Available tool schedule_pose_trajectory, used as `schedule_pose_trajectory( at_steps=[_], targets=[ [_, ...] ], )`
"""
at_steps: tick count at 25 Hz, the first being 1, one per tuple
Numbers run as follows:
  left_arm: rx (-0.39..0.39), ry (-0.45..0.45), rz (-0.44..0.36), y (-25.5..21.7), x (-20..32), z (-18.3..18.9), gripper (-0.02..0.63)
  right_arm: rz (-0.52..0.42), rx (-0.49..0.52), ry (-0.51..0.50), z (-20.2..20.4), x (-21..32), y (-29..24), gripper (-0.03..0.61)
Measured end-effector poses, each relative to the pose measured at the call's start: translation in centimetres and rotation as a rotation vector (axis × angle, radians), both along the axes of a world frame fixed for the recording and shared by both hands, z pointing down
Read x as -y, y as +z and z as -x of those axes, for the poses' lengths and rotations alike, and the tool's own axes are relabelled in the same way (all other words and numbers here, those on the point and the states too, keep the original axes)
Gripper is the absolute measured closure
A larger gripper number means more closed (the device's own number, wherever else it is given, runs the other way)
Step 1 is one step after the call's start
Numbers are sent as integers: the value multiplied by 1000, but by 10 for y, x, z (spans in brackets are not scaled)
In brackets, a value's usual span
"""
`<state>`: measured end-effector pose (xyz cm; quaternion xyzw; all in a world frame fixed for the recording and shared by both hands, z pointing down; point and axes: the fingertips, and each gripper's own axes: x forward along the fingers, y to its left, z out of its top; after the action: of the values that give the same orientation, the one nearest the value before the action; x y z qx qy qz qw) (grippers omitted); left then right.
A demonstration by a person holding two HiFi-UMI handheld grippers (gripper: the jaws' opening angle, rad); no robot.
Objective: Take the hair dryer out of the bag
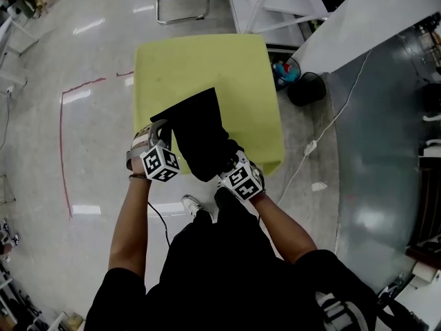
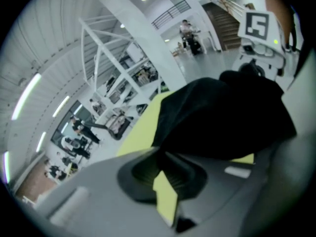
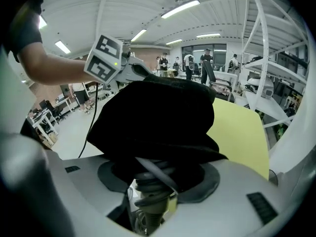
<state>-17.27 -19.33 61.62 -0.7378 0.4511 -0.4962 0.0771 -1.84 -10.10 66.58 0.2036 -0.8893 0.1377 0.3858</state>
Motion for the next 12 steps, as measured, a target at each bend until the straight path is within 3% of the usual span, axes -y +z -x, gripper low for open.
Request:
schedule_pose_trajectory(
  at_steps=[8,12],
  targets=[
    [29,-72,-1,-13,45,22,601,42,-18,-64,-9,-16,10,357],
    [-42,-217,55,-4,57,49,603,63,-35,-103,-14,-23,14,357]
  ],
)
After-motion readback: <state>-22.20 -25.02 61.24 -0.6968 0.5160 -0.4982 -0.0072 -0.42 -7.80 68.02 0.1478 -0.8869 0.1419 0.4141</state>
